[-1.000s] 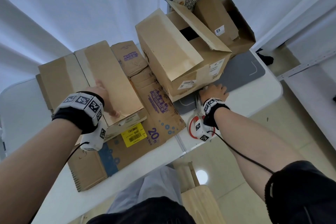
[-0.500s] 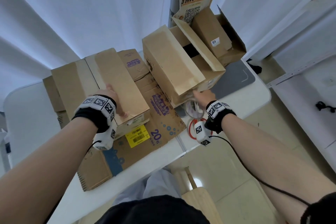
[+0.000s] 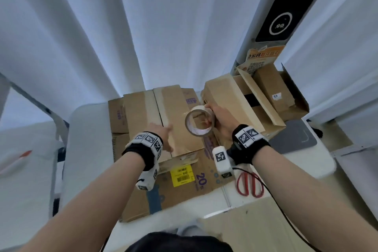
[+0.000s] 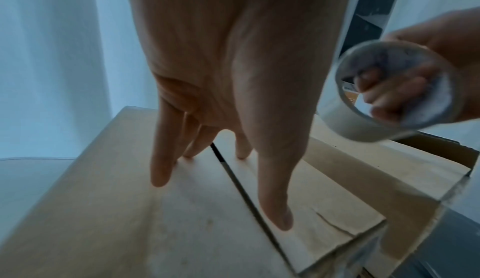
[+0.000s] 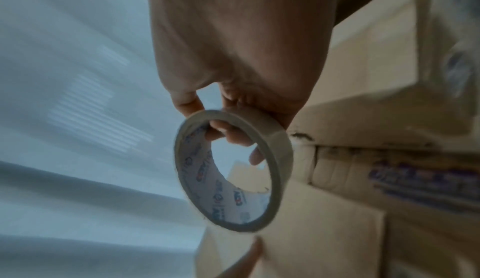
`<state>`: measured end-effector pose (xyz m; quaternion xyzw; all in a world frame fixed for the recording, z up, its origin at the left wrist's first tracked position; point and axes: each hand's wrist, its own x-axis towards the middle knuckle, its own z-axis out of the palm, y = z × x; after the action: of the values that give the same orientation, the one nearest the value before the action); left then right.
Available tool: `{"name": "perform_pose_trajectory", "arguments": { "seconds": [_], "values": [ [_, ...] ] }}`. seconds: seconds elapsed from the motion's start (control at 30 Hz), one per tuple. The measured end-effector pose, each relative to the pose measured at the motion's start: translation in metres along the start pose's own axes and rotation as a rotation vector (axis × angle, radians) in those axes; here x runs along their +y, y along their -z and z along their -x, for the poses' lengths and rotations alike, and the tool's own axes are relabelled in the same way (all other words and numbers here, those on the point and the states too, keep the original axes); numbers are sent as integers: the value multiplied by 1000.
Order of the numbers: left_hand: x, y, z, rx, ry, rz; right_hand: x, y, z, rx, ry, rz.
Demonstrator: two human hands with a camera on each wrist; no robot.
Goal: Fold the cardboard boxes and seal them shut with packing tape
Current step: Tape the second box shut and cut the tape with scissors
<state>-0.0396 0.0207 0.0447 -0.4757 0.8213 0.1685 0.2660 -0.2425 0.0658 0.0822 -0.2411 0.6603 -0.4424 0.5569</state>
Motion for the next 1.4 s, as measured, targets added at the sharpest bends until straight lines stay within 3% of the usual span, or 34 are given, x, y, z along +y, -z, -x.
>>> {"name": "perform_pose_trajectory", "arguments": {
  "seconds": [0.13,0.23,0.37,0.5,0.83,1.2,1.4],
  "values": [
    [-18,-6,8,34,33,281,-5,-46,-21,-100,49,-123],
    [-38,-14,10,153,81,607,6,-68,-31,-168,17,-77],
    [-67,-24,11,261,73,1062,27,-76,-39,-340,-5,8],
    [-77,-26,10,412,75,1278,42,-70,-46,-425,-19,117],
    [-71,-14,4,599,97,1179,46,-60,-55,-539,-33,174],
    [-66,-3,1,619,158,1170,45,-53,-55,-572,-32,282],
    [-67,-2,-2,567,79,1203,44,-52,-53,-551,-60,224]
  ]
}}
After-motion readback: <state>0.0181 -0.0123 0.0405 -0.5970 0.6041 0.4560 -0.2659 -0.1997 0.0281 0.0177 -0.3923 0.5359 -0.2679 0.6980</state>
